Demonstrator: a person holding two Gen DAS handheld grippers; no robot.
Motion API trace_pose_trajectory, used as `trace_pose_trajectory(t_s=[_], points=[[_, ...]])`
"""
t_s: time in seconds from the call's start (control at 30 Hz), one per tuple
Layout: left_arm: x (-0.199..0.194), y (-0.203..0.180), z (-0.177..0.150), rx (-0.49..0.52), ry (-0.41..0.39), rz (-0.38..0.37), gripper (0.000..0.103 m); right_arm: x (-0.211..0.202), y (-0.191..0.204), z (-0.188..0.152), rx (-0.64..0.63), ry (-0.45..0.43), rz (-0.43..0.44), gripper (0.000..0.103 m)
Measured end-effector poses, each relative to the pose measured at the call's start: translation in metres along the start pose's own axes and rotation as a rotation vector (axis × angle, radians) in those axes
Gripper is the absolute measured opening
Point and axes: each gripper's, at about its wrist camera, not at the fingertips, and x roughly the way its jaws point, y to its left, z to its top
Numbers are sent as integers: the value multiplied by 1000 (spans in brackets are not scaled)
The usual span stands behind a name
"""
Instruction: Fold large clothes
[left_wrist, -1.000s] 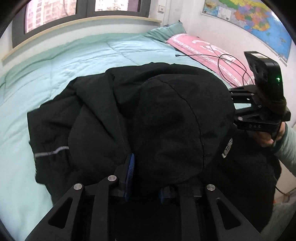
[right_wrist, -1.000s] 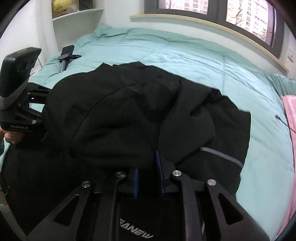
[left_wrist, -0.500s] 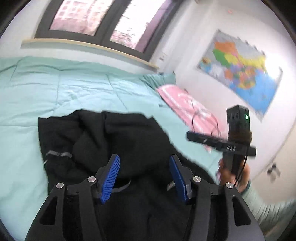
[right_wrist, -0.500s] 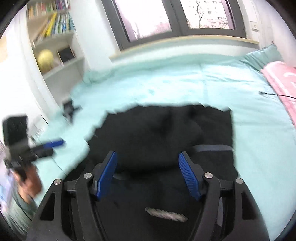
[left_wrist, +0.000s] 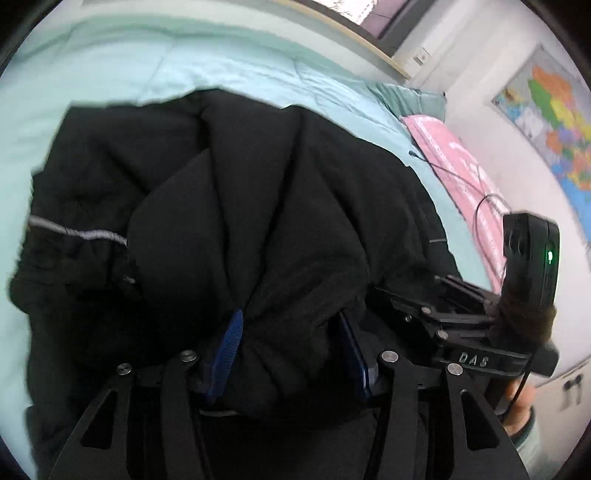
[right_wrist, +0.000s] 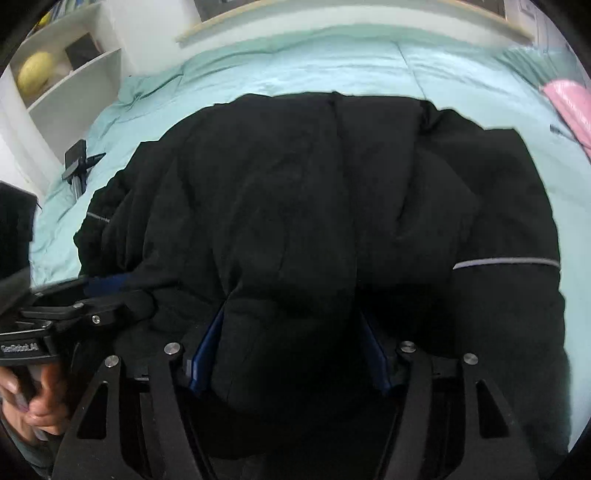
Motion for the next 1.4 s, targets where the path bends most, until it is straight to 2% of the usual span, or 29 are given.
trace_pose_trajectory(t_s=[0.07,0.13,0.2,0.27,0.33,0.4,0.43,0.5,0.6,0.67,0.77,0.8,0.87,0.93,1.0,1.07,1.17,1.23,1.4], points=[[-19,-16,0,39,-34,-3,53,-8,-5,2,33,-11,51,66],[-48,-33,-3,71,-100,-63,53,-27,-8,1,47,-33,99,66],[-72,-44,-7,82,-164,-127,54,-50,-2,-4,12,-75,101,66],[-79,-48,-12,79,-194,-175,55,-70,7,-9,-37,-111,80,66],[-58,-47,-11,64,-143,-126,55,-69,11,-13,-67,-96,75,66],[-9,-28,-10,11,-14,24,55,-42,12,-17,-73,-31,45,66],[11,-17,-12,-28,28,34,54,-19,7,-20,-55,27,30,66],[19,-7,-13,-67,14,-1,54,1,0,-23,-44,31,43,67],[13,-17,-14,-53,4,19,54,-5,3,-25,-40,-6,34,67],[-4,-28,-20,-15,-20,27,54,-18,0,-32,-17,-10,62,67],[-49,-41,-48,30,-83,-3,54,-62,-18,-57,60,-16,125,67],[-63,-43,-56,40,-97,-3,54,-76,-25,-68,70,-31,117,67],[-93,-42,-78,42,-123,27,54,-108,-38,-96,87,-56,47,68],[-120,-35,-102,6,-143,44,54,-133,-53,-117,116,-63,6,69],[-147,-16,-130,-70,-166,61,54,-157,-67,-137,168,-78,2,69],[-169,15,-156,-137,-182,71,55,-173,-88,-158,218,-93,-10,69],[-189,33,-193,-187,-179,129,55,-188,-106,-186,291,-102,-38,69],[-201,53,-208,-230,-180,139,55,-190,-107,-194,312,-108,-32,69],[-191,74,-226,-288,-116,32,55,-205,-109,-209,321,-123,-86,69]])
